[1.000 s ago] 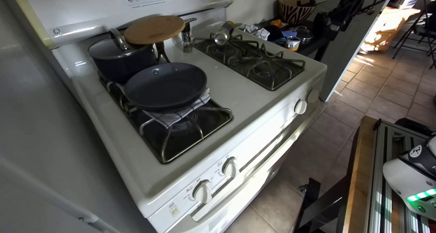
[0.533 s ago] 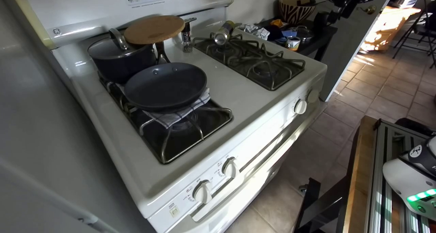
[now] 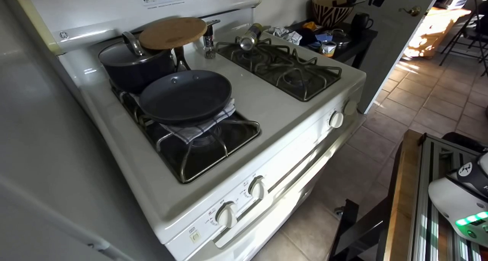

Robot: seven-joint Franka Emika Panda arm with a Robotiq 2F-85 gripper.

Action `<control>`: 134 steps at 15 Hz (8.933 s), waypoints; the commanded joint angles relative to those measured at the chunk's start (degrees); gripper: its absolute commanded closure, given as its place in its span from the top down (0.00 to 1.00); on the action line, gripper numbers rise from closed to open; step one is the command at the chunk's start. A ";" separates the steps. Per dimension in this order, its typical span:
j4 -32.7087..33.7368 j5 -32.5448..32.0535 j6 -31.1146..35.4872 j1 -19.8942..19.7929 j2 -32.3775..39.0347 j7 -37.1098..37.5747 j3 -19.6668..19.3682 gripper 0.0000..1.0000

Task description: Put the can on the center of the stove

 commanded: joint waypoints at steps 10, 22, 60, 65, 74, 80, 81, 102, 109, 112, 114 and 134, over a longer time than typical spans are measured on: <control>27.01 16.44 -1.55 -2.27 24.55 10.84 -4.69 1.00; 44.66 17.80 -2.30 -1.25 42.37 32.28 -3.71 1.00; 71.34 -0.74 -0.08 5.80 74.30 43.57 -3.29 1.00; 72.94 0.34 -0.87 5.79 75.82 42.69 -2.16 0.95; 73.55 0.41 -1.93 6.25 76.10 41.98 -1.43 0.35; 69.07 0.55 0.98 6.83 71.08 35.29 0.33 0.35; 68.32 0.46 1.21 7.18 70.24 34.00 0.63 0.35; 16.75 13.23 28.89 8.77 40.06 3.16 7.54 0.35; 9.67 12.28 29.18 8.79 34.53 -2.69 7.07 0.35; 11.09 11.35 28.95 8.67 34.91 -3.63 6.73 0.35; 12.04 11.01 28.33 8.69 35.34 -3.34 6.53 0.35; 13.47 8.04 27.27 8.78 37.65 -3.67 6.31 0.35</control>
